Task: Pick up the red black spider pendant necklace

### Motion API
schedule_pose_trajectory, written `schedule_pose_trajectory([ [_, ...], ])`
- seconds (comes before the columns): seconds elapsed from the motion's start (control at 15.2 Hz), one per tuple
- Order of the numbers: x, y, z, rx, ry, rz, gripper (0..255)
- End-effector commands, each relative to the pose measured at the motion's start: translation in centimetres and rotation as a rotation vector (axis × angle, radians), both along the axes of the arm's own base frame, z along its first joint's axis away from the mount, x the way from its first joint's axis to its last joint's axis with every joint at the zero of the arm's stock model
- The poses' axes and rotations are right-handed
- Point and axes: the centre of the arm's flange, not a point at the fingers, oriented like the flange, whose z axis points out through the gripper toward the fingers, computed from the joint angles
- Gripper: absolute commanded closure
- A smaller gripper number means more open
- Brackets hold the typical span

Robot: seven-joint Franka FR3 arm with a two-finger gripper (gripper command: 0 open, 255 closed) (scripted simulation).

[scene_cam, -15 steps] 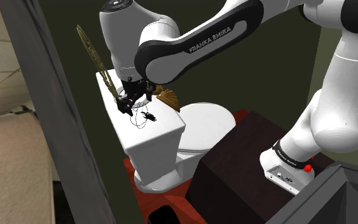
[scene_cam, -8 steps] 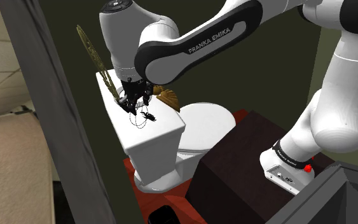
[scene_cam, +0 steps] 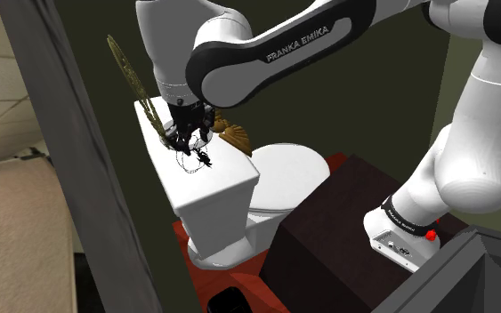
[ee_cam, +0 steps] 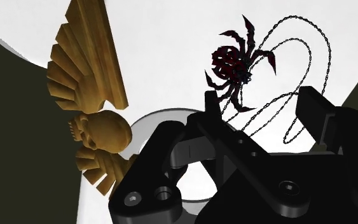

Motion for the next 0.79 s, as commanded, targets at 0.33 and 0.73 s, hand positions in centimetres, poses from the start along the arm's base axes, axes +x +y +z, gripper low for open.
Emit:
schedule_pose_trajectory([
  [0.33, 0.0, 0.0, 3.7, 0.0, 0.0, 0.0, 255],
  [0.73, 0.0, 0.0, 5.9, 0.0, 0.0, 0.0, 255],
])
